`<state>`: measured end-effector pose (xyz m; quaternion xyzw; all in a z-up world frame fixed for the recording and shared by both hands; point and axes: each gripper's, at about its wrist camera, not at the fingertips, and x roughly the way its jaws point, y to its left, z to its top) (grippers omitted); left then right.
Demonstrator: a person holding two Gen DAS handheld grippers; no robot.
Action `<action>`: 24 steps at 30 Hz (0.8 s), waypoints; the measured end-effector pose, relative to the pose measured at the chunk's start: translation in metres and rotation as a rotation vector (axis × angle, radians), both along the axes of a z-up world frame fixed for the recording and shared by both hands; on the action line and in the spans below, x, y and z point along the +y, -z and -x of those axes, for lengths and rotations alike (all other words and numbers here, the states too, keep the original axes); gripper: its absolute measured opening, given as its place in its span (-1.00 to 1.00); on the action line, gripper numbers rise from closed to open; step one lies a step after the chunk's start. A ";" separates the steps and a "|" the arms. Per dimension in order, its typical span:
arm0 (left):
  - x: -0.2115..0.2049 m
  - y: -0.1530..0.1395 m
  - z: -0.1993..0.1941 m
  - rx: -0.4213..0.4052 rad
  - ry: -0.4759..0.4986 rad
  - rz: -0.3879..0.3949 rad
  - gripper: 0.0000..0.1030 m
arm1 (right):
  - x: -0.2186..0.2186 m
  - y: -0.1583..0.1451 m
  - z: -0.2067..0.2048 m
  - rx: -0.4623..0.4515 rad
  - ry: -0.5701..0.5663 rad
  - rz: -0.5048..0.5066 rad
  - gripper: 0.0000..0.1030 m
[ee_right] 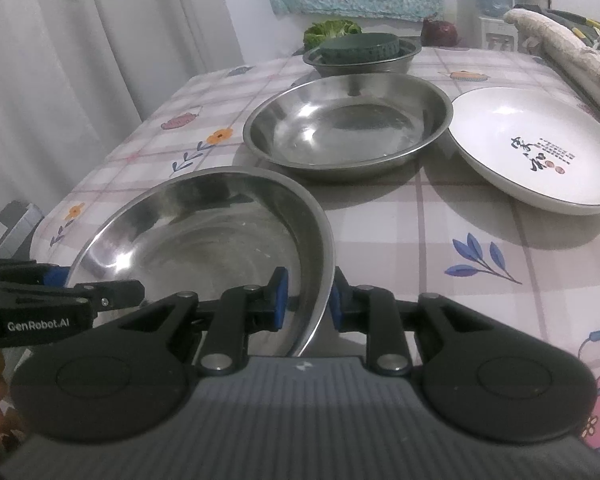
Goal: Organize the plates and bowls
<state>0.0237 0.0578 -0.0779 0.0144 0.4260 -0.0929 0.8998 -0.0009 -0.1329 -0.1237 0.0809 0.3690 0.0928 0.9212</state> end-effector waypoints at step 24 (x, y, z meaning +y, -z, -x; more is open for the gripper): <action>0.001 -0.020 0.008 -0.045 -0.006 0.006 -0.06 | -0.001 -0.014 0.007 -0.015 -0.001 -0.019 -0.58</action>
